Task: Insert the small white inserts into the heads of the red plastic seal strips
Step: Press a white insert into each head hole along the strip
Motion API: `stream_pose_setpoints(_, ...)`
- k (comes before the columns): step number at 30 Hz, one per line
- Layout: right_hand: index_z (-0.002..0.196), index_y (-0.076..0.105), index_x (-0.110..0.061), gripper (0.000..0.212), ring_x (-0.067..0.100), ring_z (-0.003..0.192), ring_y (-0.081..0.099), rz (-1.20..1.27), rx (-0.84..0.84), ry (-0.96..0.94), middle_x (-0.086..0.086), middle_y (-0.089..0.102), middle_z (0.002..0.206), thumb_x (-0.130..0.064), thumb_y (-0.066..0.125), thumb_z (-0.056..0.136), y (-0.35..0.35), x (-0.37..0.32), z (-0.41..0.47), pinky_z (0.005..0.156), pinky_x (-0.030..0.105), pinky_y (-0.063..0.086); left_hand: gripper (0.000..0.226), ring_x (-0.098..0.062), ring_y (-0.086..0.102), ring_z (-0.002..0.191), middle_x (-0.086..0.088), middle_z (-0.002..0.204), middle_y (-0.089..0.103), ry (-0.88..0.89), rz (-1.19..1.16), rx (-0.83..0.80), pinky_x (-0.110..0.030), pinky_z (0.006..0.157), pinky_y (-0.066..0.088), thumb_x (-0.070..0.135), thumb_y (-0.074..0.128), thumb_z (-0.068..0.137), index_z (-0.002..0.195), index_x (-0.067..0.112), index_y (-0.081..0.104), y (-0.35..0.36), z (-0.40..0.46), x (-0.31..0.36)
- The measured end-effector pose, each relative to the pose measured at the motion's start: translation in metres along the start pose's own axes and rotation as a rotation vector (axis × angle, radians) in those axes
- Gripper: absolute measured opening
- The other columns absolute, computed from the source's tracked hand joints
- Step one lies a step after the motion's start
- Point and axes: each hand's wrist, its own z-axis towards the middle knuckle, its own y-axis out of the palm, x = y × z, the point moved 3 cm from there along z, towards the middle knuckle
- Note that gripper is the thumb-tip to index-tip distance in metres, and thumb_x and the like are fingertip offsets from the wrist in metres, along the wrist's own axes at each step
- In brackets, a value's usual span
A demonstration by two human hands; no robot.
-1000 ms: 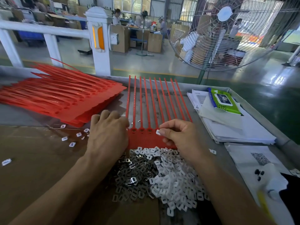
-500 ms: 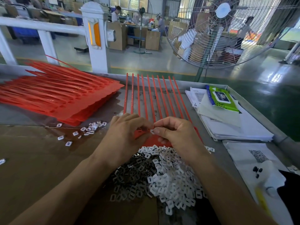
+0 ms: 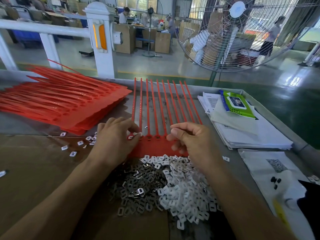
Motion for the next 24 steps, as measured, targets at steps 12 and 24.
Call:
stream_pose_setpoints(12, 0.107, 0.075, -0.023, 0.014, 0.008, 0.055, 0.062, -0.095, 0.009, -0.038, 0.001, 0.077, 0.077, -0.017, 0.064, 0.102, -0.002, -0.004, -0.003, 0.051, 0.016, 0.047, 0.009, -0.014, 0.045, 0.112, 0.017, 0.105, 0.061, -0.076, 0.074, -0.078, -0.031, 0.085, 0.018, 0.045, 0.070, 0.089, 0.095, 0.039, 0.072, 0.007, 0.004, -0.001)
stream_pose_setpoints(24, 0.109, 0.072, -0.031, 0.016, 0.008, 0.062, 0.068, -0.207, -0.055, -0.035, -0.006, 0.077, 0.082, -0.023, 0.059, 0.104, 0.000, 0.000, -0.004, 0.058, 0.015, 0.049, 0.023, -0.010, 0.051, 0.112, 0.023, 0.116, 0.067, 0.055, 0.219, -0.075, -0.032, 0.091, 0.022, 0.030, 0.058, 0.097, 0.110, 0.043, 0.073, 0.003, -0.008, 0.006)
